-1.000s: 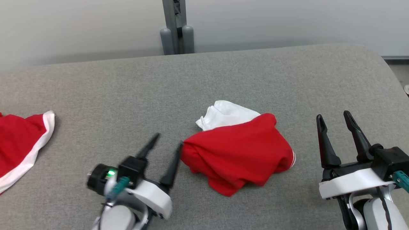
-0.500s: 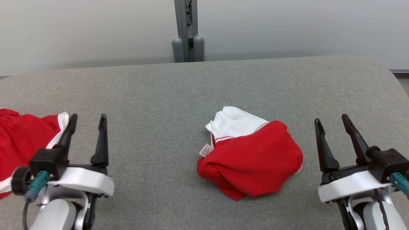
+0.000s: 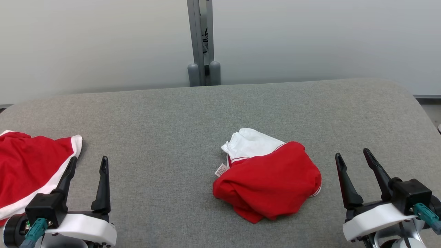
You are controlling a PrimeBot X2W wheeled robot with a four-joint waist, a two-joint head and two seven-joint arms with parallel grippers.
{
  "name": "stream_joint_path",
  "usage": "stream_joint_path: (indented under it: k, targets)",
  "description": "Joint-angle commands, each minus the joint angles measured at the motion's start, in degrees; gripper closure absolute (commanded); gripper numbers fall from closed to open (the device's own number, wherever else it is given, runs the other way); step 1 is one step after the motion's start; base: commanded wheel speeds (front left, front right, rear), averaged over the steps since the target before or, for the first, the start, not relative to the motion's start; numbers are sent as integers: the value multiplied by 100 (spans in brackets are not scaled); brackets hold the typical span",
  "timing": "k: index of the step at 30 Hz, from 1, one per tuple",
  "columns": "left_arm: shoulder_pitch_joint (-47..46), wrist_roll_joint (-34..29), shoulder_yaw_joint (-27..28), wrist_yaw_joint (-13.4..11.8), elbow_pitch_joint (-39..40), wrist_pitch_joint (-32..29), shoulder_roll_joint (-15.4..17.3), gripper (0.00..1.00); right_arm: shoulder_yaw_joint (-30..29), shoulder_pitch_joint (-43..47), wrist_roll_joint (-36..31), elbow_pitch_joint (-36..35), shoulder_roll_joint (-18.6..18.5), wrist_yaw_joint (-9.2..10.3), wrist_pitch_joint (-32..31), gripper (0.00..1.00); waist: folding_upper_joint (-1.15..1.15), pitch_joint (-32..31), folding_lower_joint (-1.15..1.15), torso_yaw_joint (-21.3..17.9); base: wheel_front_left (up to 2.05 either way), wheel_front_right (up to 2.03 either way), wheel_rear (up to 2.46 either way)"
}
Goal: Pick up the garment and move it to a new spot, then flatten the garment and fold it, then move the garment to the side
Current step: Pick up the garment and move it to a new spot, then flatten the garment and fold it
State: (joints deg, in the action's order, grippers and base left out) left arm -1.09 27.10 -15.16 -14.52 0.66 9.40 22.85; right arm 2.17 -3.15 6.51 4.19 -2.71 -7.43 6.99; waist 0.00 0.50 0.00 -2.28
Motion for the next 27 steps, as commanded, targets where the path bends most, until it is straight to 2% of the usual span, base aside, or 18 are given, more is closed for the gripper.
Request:
stream_joint_path:
  k: [1, 13, 27]
  targets:
    - [101, -41, 26, -73, 90, -31, 37, 0, -44, 100, 0, -36, -34, -11, -44, 0, 0, -64, 0, -2, 0, 0, 0]
    - [378, -131, -15, -334, 513, -335, 152, 0, -116, 350, 39, -142, -33, -11, -146, 0, 0, -113, 0, 1, 0, 0, 0]
    - [335, -152, -65, -451, 664, -490, 207, 0, -135, 275, 46, -181, -33, -11, -146, 0, 0, -37, 0, 56, 0, 0, 0]
